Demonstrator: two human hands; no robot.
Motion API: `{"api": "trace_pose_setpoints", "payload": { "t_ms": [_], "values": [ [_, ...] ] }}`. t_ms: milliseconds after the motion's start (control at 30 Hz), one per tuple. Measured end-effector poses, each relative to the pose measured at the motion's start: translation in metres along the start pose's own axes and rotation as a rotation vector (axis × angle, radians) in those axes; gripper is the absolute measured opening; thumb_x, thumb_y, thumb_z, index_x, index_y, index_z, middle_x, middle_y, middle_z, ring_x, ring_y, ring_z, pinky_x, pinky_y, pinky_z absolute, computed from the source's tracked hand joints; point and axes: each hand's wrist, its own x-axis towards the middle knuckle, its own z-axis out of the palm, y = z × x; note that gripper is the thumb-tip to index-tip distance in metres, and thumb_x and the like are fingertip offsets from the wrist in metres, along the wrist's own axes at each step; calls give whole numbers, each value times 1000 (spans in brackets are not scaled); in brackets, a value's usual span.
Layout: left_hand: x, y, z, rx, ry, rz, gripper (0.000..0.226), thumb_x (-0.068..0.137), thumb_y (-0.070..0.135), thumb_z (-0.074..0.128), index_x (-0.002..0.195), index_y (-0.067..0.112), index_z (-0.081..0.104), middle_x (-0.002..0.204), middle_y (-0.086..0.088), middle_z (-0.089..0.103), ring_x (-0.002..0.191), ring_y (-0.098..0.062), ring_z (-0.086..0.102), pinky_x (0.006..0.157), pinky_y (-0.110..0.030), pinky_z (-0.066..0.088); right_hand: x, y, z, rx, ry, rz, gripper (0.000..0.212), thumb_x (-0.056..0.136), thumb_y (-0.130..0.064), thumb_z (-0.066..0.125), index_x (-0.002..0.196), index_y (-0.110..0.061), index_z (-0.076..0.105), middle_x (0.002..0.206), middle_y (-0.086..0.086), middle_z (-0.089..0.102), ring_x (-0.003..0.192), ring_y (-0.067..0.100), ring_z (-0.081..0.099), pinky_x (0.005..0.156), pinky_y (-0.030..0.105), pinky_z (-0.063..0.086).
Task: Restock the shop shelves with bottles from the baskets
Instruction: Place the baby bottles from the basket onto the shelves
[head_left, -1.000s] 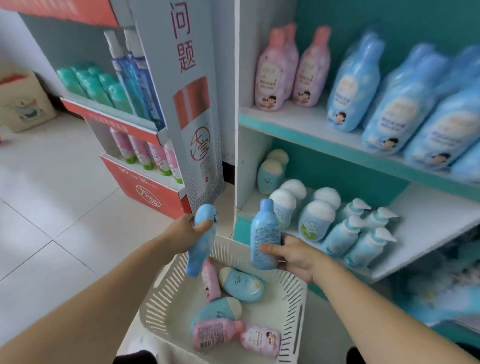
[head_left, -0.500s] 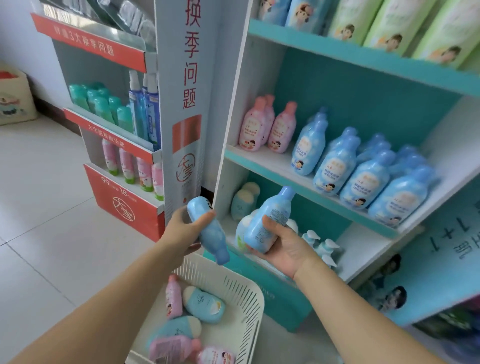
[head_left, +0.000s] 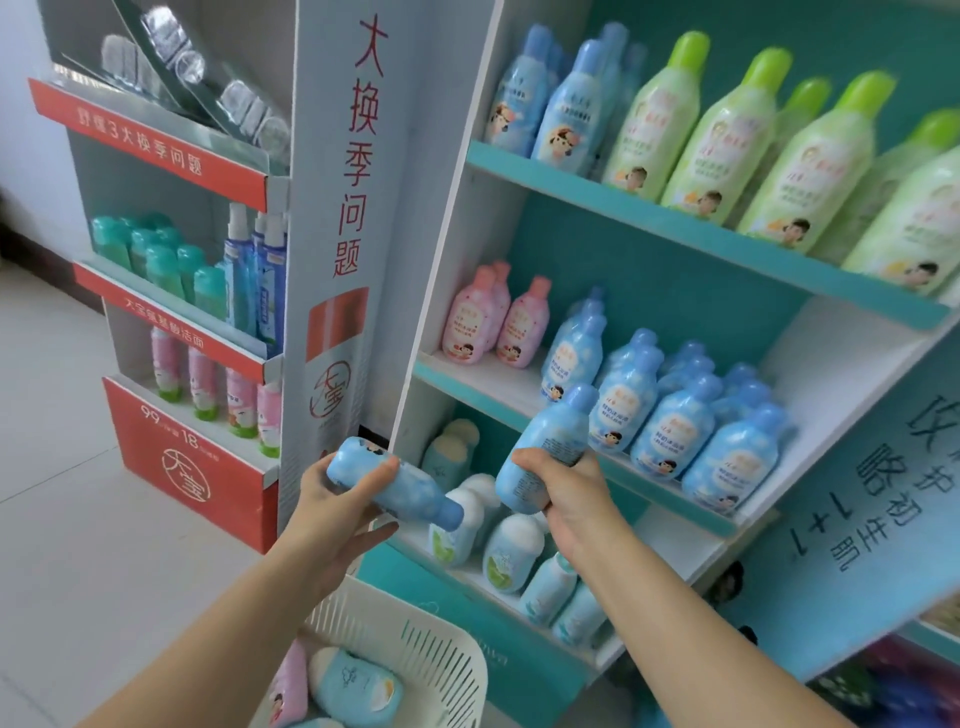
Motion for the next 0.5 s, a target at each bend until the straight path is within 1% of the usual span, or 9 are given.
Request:
{"api": "trace_pose_setpoints", "payload": {
  "t_ms": [67, 133, 200, 267, 300, 367, 400, 433, 500],
  "values": [
    [4, 2, -1, 6, 59, 7, 70, 69, 33, 79, 127, 24, 41, 118, -11, 58, 101, -27, 63, 83, -43, 54, -2, -3, 1, -98, 55, -83, 47, 74, 0, 71, 114, -15, 49, 102, 5, 60, 89, 16, 59, 71, 28, 49],
    [5, 5, -2, -12, 109, 16, 58, 74, 30, 76, 123, 23, 45, 111, -8, 60, 91, -22, 62, 82, -40, 51, -1, -4, 4, -86, 50, -80, 50, 76, 2, 66, 119, -15, 46, 108, 6, 57, 92, 16, 57, 74, 29, 49],
    [6, 10, -5, -85, 112, 12, 54, 77, 27, 74, 123, 17, 47, 107, -11, 61, 83, -20, 63, 77, -36, 53, -2, -8, 8, 133, -22, 64, 42, 79, 4, 58, 118, -10, 47, 107, 12, 53, 94, 24, 55, 81, 44, 50],
    [6, 15, -8, -208, 76, -8, 54, 79, 23, 72, 125, 11, 47, 111, -14, 62, 89, -23, 66, 70, -34, 58, -3, -9, 10, 363, -149, 229, 32, 75, -1, 56, 106, -6, 49, 103, 16, 52, 97, 31, 54, 86, 59, 46],
    [5, 17, -9, -267, 61, -15, 52, 80, 21, 71, 125, 9, 47, 113, -15, 61, 93, -24, 66, 68, -33, 58, -5, -10, 11, 422, -209, 260, 35, 69, -5, 61, 102, -6, 50, 103, 17, 53, 99, 33, 54, 86, 64, 44],
    [4, 20, -10, -330, 49, -20, 42, 82, 19, 69, 119, 9, 51, 111, -15, 62, 95, -24, 65, 66, -31, 59, -7, -9, 15, 480, -282, 261, 48, 60, -17, 78, 100, -5, 53, 96, 18, 61, 95, 36, 59, 84, 64, 46],
    [3, 21, -9, -342, 48, -17, 35, 82, 19, 68, 114, 10, 54, 109, -15, 63, 94, -24, 65, 65, -30, 59, -8, -9, 18, 482, -301, 265, 51, 60, -23, 82, 99, -4, 55, 89, 17, 65, 91, 35, 62, 85, 62, 47],
    [2, 22, -9, -351, 42, -10, 29, 83, 19, 67, 109, 10, 55, 106, -14, 63, 93, -24, 65, 65, -30, 59, -8, -9, 21, 470, -302, 273, 49, 64, -28, 78, 100, -3, 57, 84, 16, 67, 88, 34, 63, 87, 59, 47],
    [0, 24, -10, -371, 39, 3, 21, 85, 17, 65, 102, 11, 57, 104, -14, 64, 92, -24, 65, 65, -29, 59, -8, -10, 27, 439, -273, 285, 46, 67, -25, 68, 106, -3, 55, 89, 17, 66, 89, 33, 62, 91, 55, 46]
  ]
}}
